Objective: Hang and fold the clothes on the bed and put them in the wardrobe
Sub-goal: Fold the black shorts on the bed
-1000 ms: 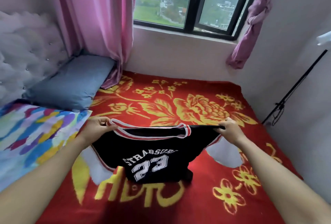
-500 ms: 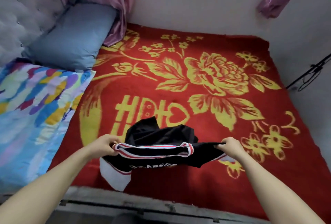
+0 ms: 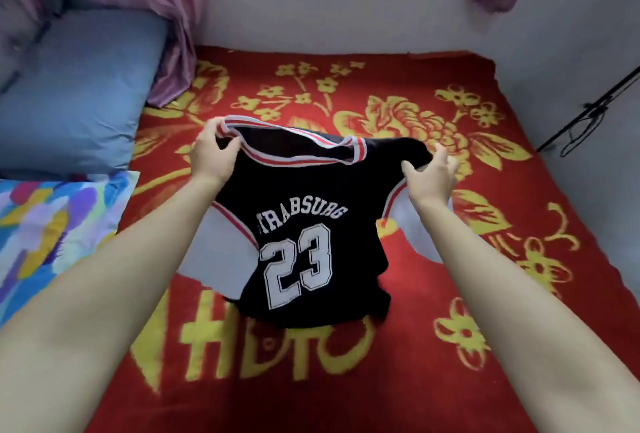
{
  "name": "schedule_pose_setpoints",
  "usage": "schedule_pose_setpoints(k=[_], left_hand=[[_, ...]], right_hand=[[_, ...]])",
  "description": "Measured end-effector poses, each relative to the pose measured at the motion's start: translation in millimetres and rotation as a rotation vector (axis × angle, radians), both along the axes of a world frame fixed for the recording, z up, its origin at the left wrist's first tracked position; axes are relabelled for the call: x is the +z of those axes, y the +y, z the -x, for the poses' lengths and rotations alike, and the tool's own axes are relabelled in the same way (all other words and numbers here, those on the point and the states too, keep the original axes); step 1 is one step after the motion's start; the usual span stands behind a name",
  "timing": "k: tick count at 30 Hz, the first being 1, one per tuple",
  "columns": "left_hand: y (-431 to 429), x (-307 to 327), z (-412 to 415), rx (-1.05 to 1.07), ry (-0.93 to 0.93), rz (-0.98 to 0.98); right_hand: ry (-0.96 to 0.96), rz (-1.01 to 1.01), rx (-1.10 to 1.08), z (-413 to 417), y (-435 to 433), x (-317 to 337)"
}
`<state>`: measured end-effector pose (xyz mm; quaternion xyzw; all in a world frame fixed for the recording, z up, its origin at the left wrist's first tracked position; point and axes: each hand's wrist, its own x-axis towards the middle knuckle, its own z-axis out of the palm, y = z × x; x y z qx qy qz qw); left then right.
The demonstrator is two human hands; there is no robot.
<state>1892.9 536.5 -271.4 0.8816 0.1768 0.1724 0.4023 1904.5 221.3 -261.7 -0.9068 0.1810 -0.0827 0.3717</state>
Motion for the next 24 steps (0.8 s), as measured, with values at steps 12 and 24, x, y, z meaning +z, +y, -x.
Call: schedule_pose_setpoints(k=[12, 24], left_hand=[[-48, -197, 113, -0.235, 0.849, 0.073], [-33, -306, 173, 0.093, 0.889, 0.172]], right_hand=[[0.544, 0.206, 0.160, 88, 14, -146], [0.743, 0.138, 0.103, 122, -25, -287]])
